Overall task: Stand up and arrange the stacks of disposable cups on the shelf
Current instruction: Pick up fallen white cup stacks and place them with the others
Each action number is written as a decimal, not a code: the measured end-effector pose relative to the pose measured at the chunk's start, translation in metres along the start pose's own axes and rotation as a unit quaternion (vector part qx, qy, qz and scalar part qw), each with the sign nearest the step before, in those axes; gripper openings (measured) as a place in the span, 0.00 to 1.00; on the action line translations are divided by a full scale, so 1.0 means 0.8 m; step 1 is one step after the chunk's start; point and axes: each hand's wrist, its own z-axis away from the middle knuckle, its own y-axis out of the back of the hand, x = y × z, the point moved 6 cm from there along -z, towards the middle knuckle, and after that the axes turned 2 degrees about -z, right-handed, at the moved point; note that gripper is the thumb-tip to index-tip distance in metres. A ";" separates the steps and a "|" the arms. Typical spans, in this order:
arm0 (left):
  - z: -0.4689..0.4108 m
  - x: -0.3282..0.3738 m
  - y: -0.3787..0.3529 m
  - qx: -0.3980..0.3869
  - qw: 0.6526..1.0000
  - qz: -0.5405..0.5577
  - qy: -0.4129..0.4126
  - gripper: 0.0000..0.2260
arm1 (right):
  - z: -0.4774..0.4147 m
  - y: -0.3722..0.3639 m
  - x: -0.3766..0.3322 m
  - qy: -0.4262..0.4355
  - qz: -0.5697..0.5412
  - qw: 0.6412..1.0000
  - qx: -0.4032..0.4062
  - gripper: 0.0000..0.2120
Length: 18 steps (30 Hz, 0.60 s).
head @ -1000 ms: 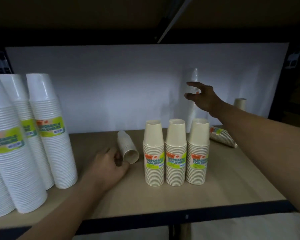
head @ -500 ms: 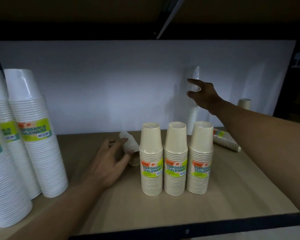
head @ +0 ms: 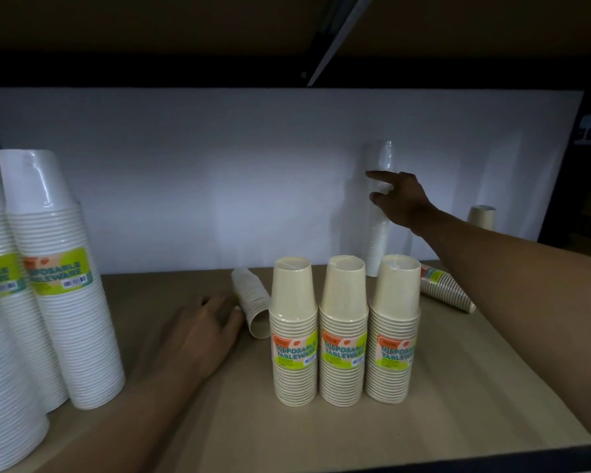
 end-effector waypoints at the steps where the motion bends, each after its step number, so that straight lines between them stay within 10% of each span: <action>1: -0.003 -0.002 -0.003 -0.003 1.000 -0.011 0.000 0.17 | -0.001 -0.003 0.000 0.004 0.000 1.000 -0.003 0.23; 18: 0.013 -0.004 0.007 0.000 0.999 -0.041 0.003 0.19 | 0.032 0.032 -0.057 0.098 0.090 0.991 0.025 0.23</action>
